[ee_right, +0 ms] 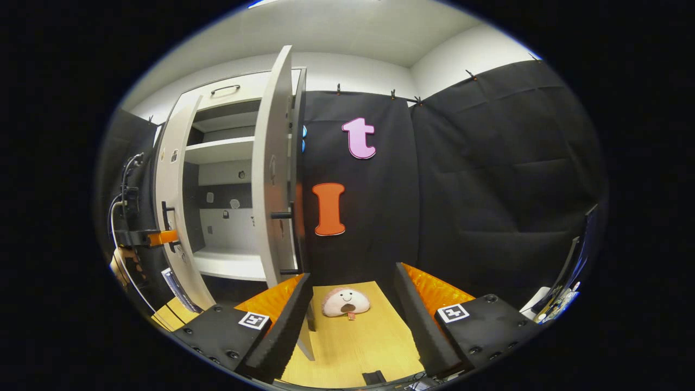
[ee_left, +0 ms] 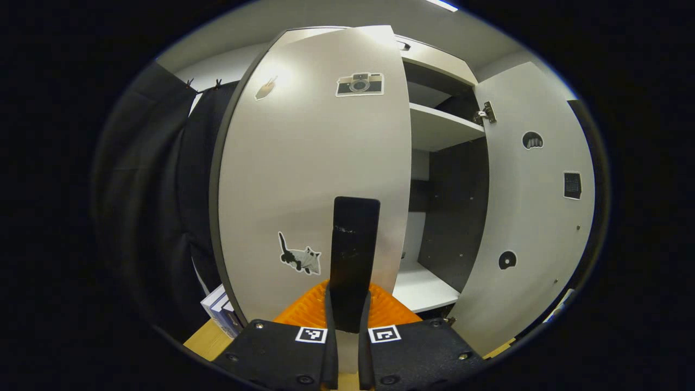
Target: Open the right door of the double-door shoe cabinet with the right hand, and open the left door with the left hand.
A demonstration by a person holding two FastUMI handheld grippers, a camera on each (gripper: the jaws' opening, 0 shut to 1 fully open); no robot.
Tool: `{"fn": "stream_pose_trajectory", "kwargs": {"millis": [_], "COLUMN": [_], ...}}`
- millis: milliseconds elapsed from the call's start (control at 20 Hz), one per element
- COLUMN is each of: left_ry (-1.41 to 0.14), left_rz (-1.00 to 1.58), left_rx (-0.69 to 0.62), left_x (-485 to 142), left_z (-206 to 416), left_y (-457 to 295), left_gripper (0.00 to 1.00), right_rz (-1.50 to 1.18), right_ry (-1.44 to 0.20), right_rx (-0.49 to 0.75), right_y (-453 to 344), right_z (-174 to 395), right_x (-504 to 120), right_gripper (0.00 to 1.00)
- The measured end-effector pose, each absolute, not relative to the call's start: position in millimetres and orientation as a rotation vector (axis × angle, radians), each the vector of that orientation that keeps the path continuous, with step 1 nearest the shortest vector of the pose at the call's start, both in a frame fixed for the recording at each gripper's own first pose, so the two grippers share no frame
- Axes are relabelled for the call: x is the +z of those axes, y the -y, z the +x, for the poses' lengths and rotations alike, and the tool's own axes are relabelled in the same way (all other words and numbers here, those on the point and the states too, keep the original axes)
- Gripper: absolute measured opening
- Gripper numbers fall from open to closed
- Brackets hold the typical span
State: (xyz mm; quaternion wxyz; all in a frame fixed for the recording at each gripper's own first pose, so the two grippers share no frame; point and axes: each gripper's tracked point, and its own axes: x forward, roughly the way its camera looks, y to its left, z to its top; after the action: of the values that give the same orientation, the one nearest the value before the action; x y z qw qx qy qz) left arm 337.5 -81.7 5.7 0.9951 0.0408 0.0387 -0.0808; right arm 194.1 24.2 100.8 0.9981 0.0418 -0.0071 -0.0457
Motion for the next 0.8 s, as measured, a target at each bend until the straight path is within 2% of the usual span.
{"fn": "stream_pose_trajectory", "kwargs": {"millis": [250, 300, 600, 800], "left_ry": [-0.076, -0.074, -0.057, -0.040], "left_rz": [0.069, 0.062, 0.067, 0.099], "left_rx": [-0.214, -0.224, -0.235, -0.208], "left_x": [8.2, 9.4, 13.4, 17.4], "left_z": [328.0, 325.7, 312.5, 312.3], "left_y": [73.0, 70.4, 51.5, 31.7], "left_gripper": [0.14, 0.14, 0.13, 0.08], "right_rz": [0.080, 0.082, 0.090, 0.099], "right_ry": [0.011, 0.010, 0.008, 0.008], "right_rx": [-0.102, -0.105, -0.115, -0.118], "right_y": [-56.4, -62.1, -96.6, -119.7], "right_z": [190.4, 190.9, 189.4, 185.4], "right_x": [99.3, 99.8, 100.3, 98.9], "right_gripper": [0.97, 0.89, 0.89, 0.89]}}
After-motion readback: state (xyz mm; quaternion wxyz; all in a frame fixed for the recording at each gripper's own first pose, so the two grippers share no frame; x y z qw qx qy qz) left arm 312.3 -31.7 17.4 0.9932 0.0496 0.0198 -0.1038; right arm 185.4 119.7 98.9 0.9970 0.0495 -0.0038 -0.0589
